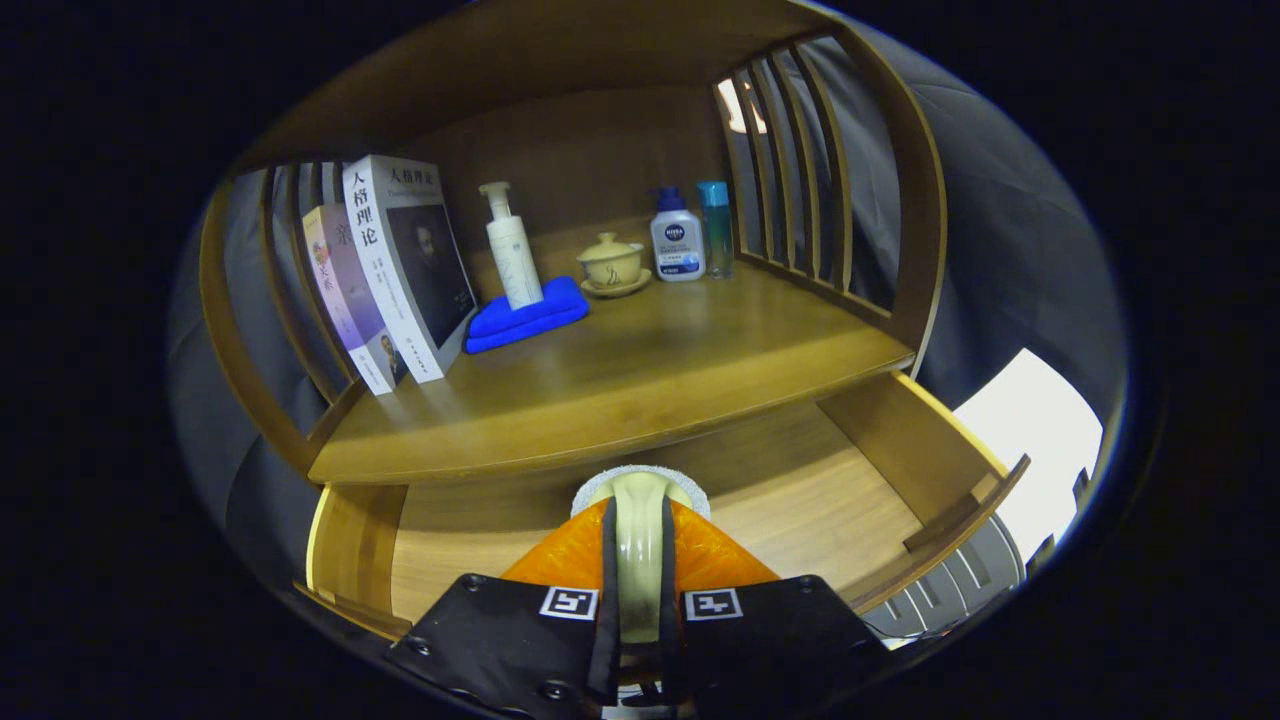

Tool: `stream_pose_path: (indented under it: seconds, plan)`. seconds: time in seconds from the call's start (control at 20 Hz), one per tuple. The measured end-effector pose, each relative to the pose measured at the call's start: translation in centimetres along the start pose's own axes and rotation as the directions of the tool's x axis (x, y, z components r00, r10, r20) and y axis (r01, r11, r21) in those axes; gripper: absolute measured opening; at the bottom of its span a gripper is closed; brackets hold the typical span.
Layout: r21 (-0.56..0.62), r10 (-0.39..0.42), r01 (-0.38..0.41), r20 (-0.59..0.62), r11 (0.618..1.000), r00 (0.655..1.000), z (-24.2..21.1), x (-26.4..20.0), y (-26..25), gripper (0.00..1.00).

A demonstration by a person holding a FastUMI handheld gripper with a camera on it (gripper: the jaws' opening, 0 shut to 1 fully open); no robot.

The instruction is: Pull open the drawer, take out the items inside it, and place them on the countertop above the cabinet.

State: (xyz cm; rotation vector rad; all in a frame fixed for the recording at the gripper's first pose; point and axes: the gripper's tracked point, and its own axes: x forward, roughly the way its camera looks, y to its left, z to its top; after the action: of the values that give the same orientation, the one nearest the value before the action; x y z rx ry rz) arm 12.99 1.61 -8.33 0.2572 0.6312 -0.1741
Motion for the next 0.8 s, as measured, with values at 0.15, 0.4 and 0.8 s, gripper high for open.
stream_pose_path:
  seconds: [0.15, 0.4, 0.8]
  plan:
    - [-0.007, -0.003, 0.003, 0.041, 1.0, 0.999, 1.5, -1.2, 0.2, 0.18]
    - [-0.053, 0.011, -0.006, 0.094, 0.999, 0.996, 4.4, -1.5, 1.2, 0.17]
    - [-0.193, 0.065, -0.034, 0.153, 0.981, 0.986, 10.0, 2.3, 3.4, 0.17]
